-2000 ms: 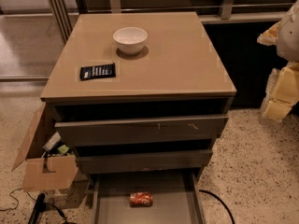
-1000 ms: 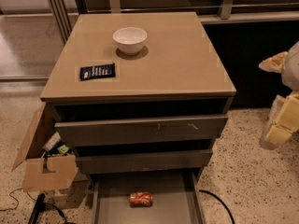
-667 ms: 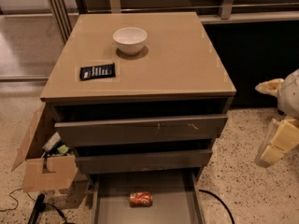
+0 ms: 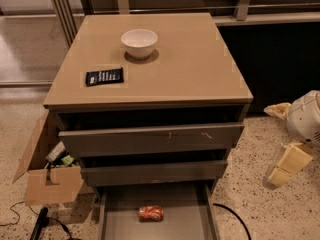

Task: Pick coke can from bottom drawer and place on counter

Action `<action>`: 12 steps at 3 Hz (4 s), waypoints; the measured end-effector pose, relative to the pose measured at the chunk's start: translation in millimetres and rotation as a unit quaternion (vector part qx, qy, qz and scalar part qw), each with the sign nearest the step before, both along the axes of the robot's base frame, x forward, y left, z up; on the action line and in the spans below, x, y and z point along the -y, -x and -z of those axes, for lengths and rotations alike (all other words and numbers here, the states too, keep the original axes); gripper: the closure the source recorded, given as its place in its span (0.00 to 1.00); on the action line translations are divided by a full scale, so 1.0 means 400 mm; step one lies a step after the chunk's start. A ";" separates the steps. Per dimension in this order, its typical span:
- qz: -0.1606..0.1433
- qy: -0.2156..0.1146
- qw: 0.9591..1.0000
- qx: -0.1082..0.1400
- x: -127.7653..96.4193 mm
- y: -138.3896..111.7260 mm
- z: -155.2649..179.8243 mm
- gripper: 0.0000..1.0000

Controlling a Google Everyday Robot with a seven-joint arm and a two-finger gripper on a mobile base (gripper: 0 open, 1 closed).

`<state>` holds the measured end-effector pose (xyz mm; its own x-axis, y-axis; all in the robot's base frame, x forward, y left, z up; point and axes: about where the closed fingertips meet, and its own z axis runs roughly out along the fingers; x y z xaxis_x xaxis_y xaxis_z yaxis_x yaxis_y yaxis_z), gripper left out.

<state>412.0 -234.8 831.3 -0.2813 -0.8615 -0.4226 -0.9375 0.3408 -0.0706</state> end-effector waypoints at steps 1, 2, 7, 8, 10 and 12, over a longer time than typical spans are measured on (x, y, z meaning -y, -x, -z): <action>-0.003 -0.015 1.000 -0.005 -0.030 0.016 0.037 0.00; 0.024 -0.064 0.998 -0.013 -0.060 0.041 0.128 0.00; -0.062 -0.224 0.971 0.064 -0.306 0.077 0.379 0.00; -0.062 -0.224 0.971 0.064 -0.306 0.077 0.379 0.00; -0.072 -0.238 0.968 0.037 -0.389 0.051 0.542 0.00; -0.053 -0.246 0.967 0.035 -0.431 0.011 0.760 0.00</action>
Offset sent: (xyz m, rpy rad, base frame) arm -0.0232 0.0331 -0.0988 0.2764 0.0312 -0.1482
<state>407.4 -62.3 527.5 -0.1582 -0.5744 -0.8031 -0.9681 0.2504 0.0116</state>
